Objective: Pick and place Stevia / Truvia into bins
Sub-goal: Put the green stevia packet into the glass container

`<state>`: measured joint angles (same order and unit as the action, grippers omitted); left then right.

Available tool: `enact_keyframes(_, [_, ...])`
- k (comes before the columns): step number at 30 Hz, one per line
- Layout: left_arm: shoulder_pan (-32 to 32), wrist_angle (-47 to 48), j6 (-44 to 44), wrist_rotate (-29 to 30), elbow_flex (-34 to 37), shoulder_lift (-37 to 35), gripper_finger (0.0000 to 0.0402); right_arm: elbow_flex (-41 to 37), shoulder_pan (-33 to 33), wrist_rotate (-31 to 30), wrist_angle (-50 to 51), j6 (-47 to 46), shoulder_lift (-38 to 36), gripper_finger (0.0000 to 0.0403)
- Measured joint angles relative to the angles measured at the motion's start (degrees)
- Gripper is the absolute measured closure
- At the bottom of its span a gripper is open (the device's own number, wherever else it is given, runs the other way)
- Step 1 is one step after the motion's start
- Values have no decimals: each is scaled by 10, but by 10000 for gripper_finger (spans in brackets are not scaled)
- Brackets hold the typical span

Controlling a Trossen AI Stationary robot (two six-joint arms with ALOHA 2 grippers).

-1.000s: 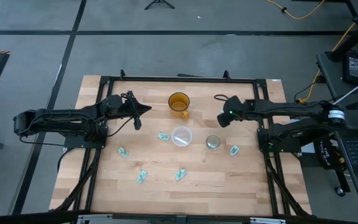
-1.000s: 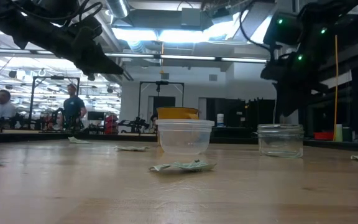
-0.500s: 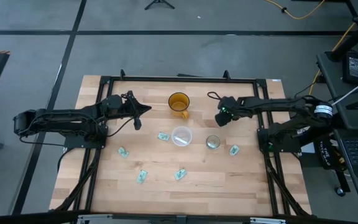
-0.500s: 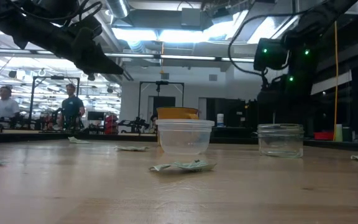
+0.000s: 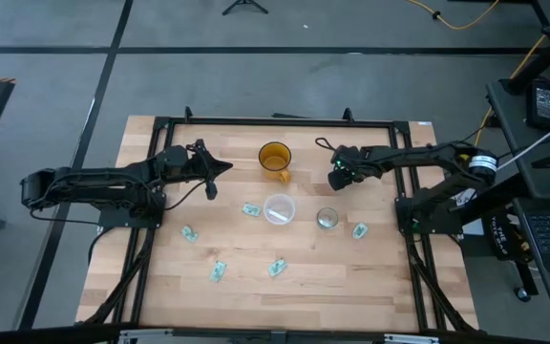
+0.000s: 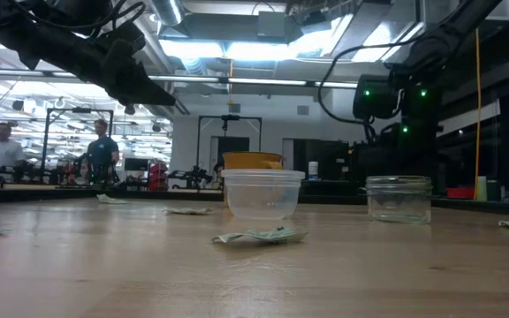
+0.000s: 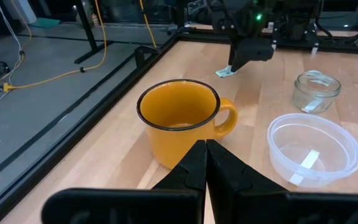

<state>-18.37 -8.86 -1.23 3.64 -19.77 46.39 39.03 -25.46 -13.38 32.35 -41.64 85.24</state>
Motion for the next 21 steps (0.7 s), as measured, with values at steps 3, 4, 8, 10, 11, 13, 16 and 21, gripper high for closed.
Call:
enact_keyframes(3, [0, 0, 0, 0, 0, 0, 400, 0, -4, 0, 0, 1, 4, 246])
enact_keyframes(4, [0, 0, 0, 0, 0, 0, 400, 0, -5, 0, 0, 1, 4, 246])
enact_keyframes(8, [0, 0, 0, 0, 0, 0, 400, 0, -6, 0, 0, 1, 4, 246])
enact_keyframes(10, [0, 0, 0, 0, 0, 0, 400, 0, -6, 0, 0, 1, 4, 246])
enact_keyframes(11, [0, 0, 0, 0, 0, 0, 400, 0, -6, 0, 0, 1, 4, 246])
enact_keyframes(13, [0, 0, 0, 0, 0, 0, 400, 0, -6, 0, 0, 1, 4, 246])
enact_keyframes(16, [0, 0, 0, 0, 0, 0, 400, 0, -6, 0, 0, 0, 4, 246])
enact_keyframes(21, [0, 0, 0, 0, 0, 0, 400, 0, -6, 9, 1, -1, 5, 246])
